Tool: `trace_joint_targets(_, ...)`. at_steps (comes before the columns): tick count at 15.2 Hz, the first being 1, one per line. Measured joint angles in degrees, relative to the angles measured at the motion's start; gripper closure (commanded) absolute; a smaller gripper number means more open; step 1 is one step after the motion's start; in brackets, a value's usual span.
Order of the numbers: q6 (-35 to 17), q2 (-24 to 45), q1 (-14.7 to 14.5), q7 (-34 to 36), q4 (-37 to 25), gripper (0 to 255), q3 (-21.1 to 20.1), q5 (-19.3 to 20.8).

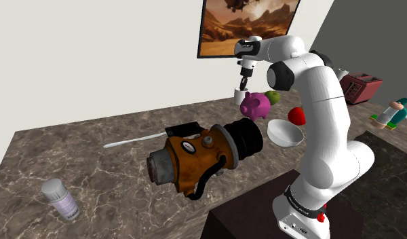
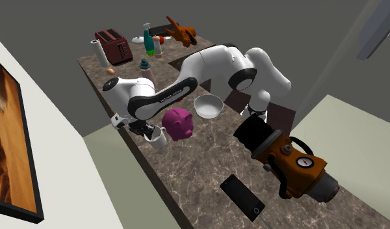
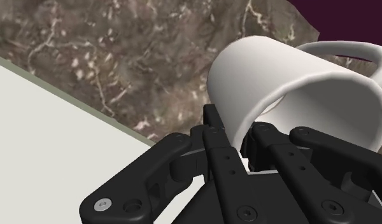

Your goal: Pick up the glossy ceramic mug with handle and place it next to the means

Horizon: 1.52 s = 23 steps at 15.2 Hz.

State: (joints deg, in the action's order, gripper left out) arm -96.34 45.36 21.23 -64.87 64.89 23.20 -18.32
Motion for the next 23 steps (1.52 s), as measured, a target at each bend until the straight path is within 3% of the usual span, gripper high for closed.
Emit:
trace_joint_targets(7, 3.23, -0.89, 0.23, 0.5, -2.49, 255, 0.18, 0.33)
trace_joint_targets(19, 12.36, -0.28, 2.22, 1.66, -12.66, 255, 0.13, 0.45)
trace_joint_targets(23, 8.39, -6.6, -2.75, 3.58, -2.33, 255, 0.63, 1.63)
